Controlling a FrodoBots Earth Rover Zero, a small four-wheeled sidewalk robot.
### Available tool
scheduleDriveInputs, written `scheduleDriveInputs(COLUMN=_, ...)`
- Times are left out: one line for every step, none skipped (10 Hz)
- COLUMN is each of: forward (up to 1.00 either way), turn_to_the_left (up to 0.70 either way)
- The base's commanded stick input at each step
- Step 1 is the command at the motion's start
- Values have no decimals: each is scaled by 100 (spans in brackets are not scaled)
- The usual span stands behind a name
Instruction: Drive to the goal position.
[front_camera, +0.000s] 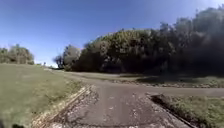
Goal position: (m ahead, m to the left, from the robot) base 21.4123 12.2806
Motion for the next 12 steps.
scheduleDriveInputs(forward=50, turn_to_the_left=0)
scheduleDriveInputs(forward=50, turn_to_the_left=0)
scheduleDriveInputs(forward=50, turn_to_the_left=0)
scheduleDriveInputs(forward=50, turn_to_the_left=0)
scheduleDriveInputs(forward=50, turn_to_the_left=0)
scheduleDriveInputs(forward=50, turn_to_the_left=0)
scheduleDriveInputs(forward=50, turn_to_the_left=0)
scheduleDriveInputs(forward=50, turn_to_the_left=0)
scheduleDriveInputs(forward=50, turn_to_the_left=0)
scheduleDriveInputs(forward=50, turn_to_the_left=0)
scheduleDriveInputs(forward=50, turn_to_the_left=0)
scheduleDriveInputs(forward=50, turn_to_the_left=0)
